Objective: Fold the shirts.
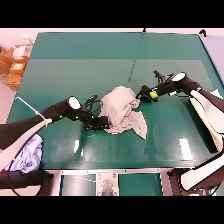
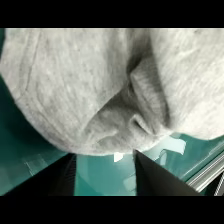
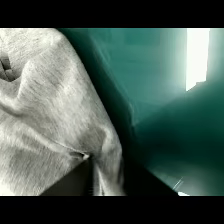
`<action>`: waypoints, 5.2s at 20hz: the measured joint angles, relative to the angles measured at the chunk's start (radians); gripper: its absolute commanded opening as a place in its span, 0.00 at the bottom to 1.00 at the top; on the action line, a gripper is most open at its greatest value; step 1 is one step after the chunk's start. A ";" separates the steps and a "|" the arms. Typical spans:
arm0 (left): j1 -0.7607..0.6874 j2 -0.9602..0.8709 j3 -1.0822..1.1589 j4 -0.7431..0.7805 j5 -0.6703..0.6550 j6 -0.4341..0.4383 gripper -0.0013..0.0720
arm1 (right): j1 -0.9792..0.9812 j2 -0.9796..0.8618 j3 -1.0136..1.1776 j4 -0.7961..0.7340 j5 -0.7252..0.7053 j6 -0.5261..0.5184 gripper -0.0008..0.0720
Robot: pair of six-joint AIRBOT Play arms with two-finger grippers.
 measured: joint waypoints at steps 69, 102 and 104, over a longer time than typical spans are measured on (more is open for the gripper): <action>0.317 -0.448 0.989 0.662 -0.299 0.024 0.04 | 0.268 0.836 -0.935 0.073 -0.182 0.303 0.53; 0.568 0.724 1.004 0.238 -0.120 -0.047 0.04 | -0.240 0.873 0.698 -0.151 0.227 0.057 0.03; 0.569 0.702 1.003 0.307 -0.127 -0.058 0.04 | -0.241 0.870 0.630 -0.150 0.272 0.053 0.03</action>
